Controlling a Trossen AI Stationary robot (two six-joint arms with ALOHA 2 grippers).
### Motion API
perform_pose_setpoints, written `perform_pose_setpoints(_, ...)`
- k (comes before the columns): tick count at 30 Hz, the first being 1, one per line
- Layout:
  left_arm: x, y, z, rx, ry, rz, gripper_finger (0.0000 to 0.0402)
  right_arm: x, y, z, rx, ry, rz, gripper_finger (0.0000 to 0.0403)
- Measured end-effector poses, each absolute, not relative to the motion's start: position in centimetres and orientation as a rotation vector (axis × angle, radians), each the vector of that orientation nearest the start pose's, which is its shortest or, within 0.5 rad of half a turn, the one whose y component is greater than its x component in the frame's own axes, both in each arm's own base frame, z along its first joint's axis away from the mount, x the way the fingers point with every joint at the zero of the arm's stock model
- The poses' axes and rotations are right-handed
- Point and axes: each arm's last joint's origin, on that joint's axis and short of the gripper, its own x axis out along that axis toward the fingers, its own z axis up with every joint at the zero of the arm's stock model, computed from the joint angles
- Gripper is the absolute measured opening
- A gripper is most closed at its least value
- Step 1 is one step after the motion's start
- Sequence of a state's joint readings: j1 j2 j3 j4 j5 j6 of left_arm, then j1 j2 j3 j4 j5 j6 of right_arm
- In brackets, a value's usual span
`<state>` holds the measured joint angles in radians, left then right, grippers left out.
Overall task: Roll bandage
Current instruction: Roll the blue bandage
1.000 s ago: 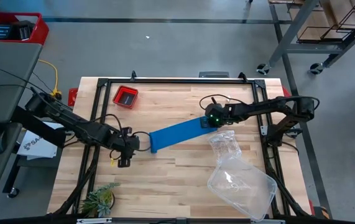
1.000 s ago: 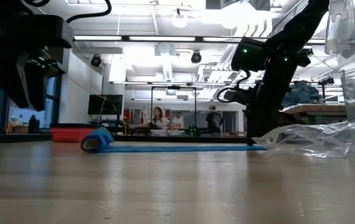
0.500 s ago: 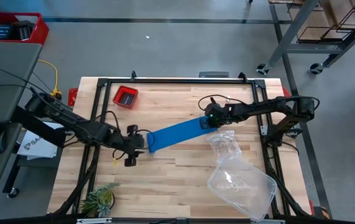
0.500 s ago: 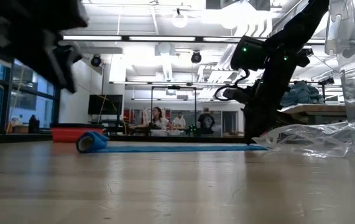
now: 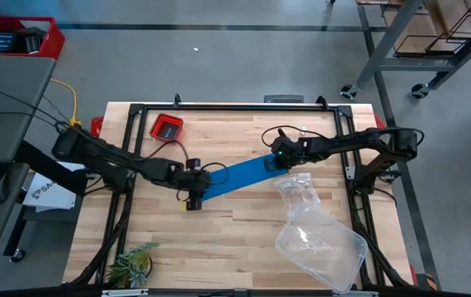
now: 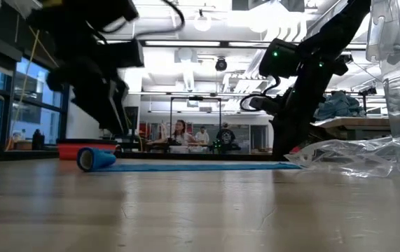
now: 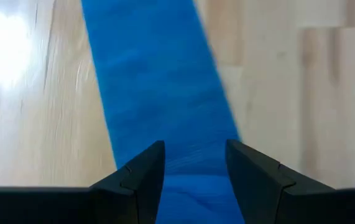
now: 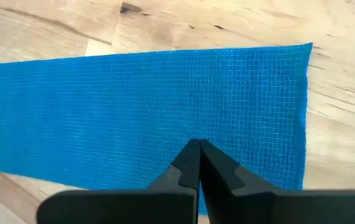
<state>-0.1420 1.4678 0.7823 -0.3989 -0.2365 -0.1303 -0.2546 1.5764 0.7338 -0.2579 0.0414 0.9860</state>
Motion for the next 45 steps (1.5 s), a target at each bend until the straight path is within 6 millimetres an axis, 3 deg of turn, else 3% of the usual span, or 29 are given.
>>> perform_pose_setpoints(6, 27.5, -2.8, 16.6, 0.051, 1.068, 0.188, 0.0163, 26.4, -7.0, 13.9, 0.991, 0.878, -0.787, 0.0000)
perform_pose_setpoints(12, 26.2, -2.8, 15.1, 0.025, 1.190, 0.158, 0.0153, 26.5, -7.0, 13.9, 0.976, 0.880, -0.777, 0.0000)
perform_pose_setpoints(23, 23.5, -2.8, 16.8, 0.018, 1.286, 0.164, 0.0116, 26.5, -7.1, 13.9, 0.970, 0.875, -0.785, 0.0000)
perform_pose_setpoints(29, 23.5, -2.6, 17.3, 0.047, 1.245, 0.207, 0.0114, 28.5, -6.2, 15.5, 1.003, 0.696, -0.589, 0.0000)
perform_pose_setpoints(45, 24.3, -2.6, 17.5, 0.086, 1.170, 0.193, 0.0114, 30.9, -5.2, 10.9, 1.119, 0.709, -0.539, 0.0000)
